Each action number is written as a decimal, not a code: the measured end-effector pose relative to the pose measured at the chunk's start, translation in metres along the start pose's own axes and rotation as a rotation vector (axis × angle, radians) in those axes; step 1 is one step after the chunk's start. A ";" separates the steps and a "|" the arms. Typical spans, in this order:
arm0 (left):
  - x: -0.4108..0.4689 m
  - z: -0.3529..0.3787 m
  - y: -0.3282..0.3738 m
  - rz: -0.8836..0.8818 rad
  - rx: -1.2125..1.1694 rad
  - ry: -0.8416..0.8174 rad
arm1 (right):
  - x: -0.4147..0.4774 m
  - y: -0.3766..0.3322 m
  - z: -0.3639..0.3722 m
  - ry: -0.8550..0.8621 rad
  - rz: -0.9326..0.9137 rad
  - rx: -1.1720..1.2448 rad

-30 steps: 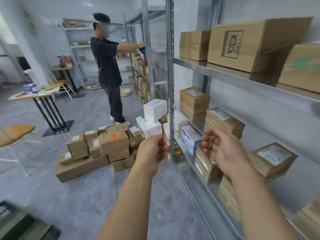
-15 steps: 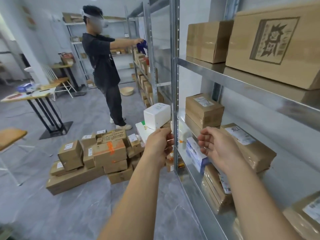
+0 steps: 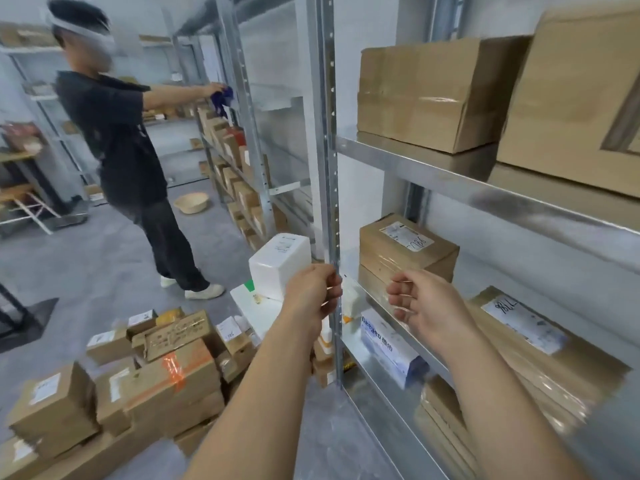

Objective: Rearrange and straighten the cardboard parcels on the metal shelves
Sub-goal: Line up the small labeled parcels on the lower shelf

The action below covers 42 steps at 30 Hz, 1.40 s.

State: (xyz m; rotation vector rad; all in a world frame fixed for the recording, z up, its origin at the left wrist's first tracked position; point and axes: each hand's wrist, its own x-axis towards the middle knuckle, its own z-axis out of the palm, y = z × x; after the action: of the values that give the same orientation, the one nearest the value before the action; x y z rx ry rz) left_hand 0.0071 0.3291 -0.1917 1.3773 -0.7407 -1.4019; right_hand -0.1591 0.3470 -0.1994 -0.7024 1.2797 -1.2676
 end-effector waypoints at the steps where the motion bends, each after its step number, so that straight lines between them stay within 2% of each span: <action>1: 0.021 0.000 0.009 -0.002 0.013 -0.029 | 0.011 -0.003 0.009 0.032 -0.012 0.009; 6: 0.090 0.017 0.025 -0.047 0.066 -0.144 | 0.049 -0.011 0.020 0.159 -0.042 0.014; 11: 0.139 0.058 0.032 -0.094 0.120 -0.250 | 0.090 -0.018 -0.001 0.278 -0.036 0.031; 19: 0.208 0.122 0.030 -0.057 0.266 -0.392 | 0.162 -0.021 -0.042 0.428 -0.008 0.056; 21: 0.231 0.130 0.031 -0.020 0.323 -0.385 | 0.177 -0.020 -0.047 0.462 -0.006 0.058; 28: 0.306 0.135 0.028 0.192 0.648 -0.318 | 0.218 0.012 -0.057 0.677 0.116 -0.193; 34: 0.342 0.136 0.023 0.069 0.751 -0.488 | 0.239 0.032 -0.039 0.710 0.175 -0.087; 37: 0.361 0.131 0.013 0.090 0.822 -0.576 | 0.237 0.037 -0.025 0.743 0.169 -0.083; 42: 0.379 0.120 0.006 0.043 0.727 -0.626 | 0.229 0.052 -0.013 0.840 0.157 -0.068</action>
State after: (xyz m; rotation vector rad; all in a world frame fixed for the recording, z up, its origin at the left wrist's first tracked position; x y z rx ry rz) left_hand -0.0536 -0.0480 -0.3006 1.4207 -1.8137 -1.6197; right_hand -0.1964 0.1476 -0.3187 -0.0774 2.0109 -1.4448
